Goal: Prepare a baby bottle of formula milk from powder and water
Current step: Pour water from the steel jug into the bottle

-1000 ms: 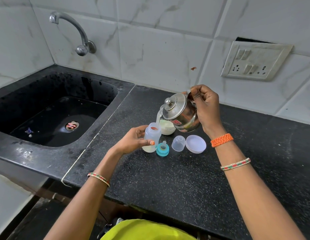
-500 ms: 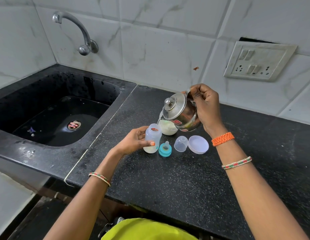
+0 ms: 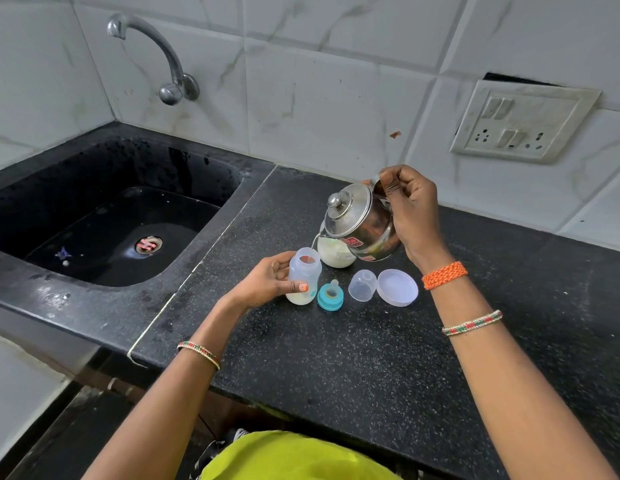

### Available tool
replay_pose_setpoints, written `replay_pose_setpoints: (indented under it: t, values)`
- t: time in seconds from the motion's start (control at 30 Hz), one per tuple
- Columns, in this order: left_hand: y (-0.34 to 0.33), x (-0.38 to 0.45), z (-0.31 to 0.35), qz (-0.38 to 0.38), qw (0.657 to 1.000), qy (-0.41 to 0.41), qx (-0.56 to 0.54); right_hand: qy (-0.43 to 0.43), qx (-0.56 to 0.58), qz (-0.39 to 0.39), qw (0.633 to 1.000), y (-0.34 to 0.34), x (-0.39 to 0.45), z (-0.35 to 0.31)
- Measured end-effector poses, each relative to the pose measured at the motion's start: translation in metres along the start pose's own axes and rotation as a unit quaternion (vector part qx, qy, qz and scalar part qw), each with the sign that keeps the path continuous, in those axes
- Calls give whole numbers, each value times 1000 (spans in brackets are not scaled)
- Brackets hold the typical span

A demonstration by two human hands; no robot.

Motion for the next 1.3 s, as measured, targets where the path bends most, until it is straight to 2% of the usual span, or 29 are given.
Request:
replay_pose_setpoints:
  t: [0.6, 0.73, 0.97, 1.3]
  values:
    - [-1, -2, -4, 1, 1000, -7, -7, 8, 17, 9, 1000, 0, -1, 3]
    - [-2, -3, -4, -1, 1000, -10, 22, 9, 18, 5, 1000, -1, -2, 2]
    - [13, -15, -17, 20, 994, -6, 105, 12, 4, -4, 1000, -6, -5, 3]
    - [25, -25, -23, 72, 995, -15, 63, 12, -4, -31, 999, -15, -9, 3]
Point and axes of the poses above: each hand's wrist, its own x-axis towards the middle knuckle, its own y-axis out of the back of the hand, z = x × y, the point moved 8 cm from there along x, towards the middle knuckle, and after that the axes turned 1 degree about -x, right-handed, at the moved point
